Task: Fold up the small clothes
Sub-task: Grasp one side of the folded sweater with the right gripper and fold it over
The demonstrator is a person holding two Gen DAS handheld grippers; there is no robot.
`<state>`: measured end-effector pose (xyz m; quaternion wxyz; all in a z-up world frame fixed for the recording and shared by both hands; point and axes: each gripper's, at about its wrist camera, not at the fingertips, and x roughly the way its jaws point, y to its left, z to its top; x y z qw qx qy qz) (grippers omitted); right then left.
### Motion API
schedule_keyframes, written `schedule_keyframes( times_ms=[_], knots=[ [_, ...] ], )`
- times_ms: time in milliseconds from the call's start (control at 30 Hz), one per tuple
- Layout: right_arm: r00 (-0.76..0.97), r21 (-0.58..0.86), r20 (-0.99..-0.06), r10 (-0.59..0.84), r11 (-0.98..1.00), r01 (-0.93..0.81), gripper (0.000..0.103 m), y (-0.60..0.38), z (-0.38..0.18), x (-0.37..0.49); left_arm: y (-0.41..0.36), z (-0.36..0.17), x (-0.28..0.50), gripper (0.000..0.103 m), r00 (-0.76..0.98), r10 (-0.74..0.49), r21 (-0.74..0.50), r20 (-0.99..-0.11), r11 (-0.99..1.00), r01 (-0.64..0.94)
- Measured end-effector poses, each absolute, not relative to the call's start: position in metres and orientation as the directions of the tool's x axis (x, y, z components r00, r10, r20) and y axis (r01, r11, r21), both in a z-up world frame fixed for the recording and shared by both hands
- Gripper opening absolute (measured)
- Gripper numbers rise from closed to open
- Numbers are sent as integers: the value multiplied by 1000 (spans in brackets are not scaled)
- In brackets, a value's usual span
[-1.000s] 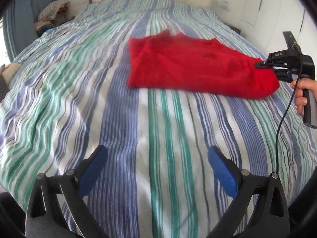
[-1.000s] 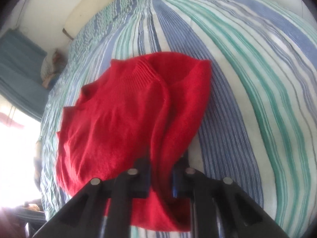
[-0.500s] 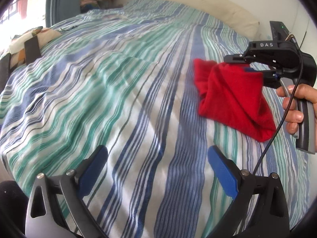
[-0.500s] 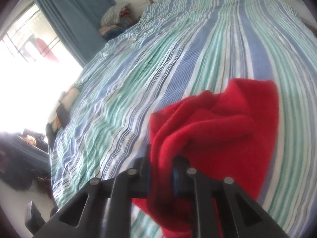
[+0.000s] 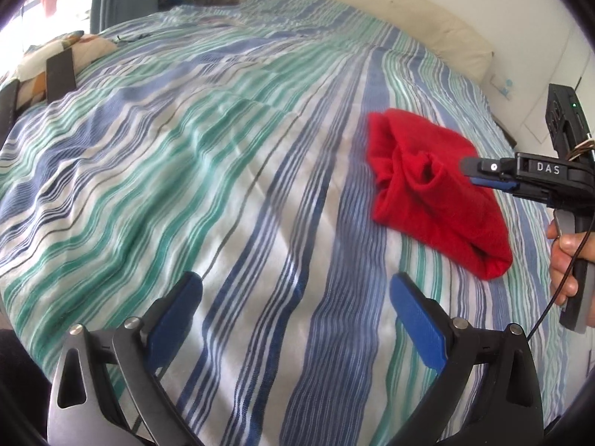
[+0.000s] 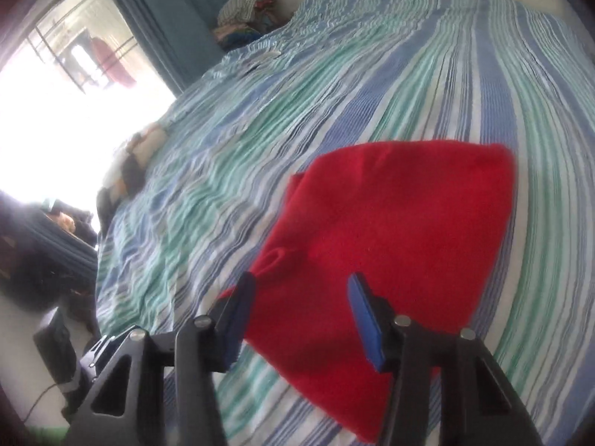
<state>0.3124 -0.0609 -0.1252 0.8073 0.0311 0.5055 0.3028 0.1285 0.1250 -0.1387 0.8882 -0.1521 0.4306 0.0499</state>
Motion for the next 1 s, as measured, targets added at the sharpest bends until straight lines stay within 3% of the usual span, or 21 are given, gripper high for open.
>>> schedule_keyframes(
  times_ms=[100,167,267,300,433,567,800,933,1000],
  knots=[
    [287,308,-824,488,811,-497,33,-34,-153,308,119,-141,127,101,621,-29,-196,-784,959,-203],
    [227,309,-848,479,795,-521,31,-6,-180,303,117,-143,127,101,613,-20,-177,-790,964,-196],
    [233,256,-865,444,792,-555,33,15,-193,291,115,-143,127,101,610,-20,-169,-792,968,-188],
    [231,276,-856,462,788,-551,38,13,-188,289,114,-143,126,101,612,-23,-170,-791,968,-183],
    [290,290,-798,529,758,-584,39,-22,-139,267,110,-141,127,101,614,-37,-175,-788,970,-167],
    [397,286,-761,513,815,-505,39,-90,-112,243,107,-142,129,101,605,-58,-192,-794,969,-158],
    [256,272,-878,403,863,-425,38,-104,-189,244,103,-151,129,101,584,-33,-151,-811,976,-155],
    [305,307,-839,451,854,-420,41,-114,-165,220,98,-151,124,101,574,-8,-109,-819,984,-142],
    [325,277,-836,442,852,-445,51,-120,-155,198,91,-149,124,101,570,17,-66,-821,990,-125]
  ],
)
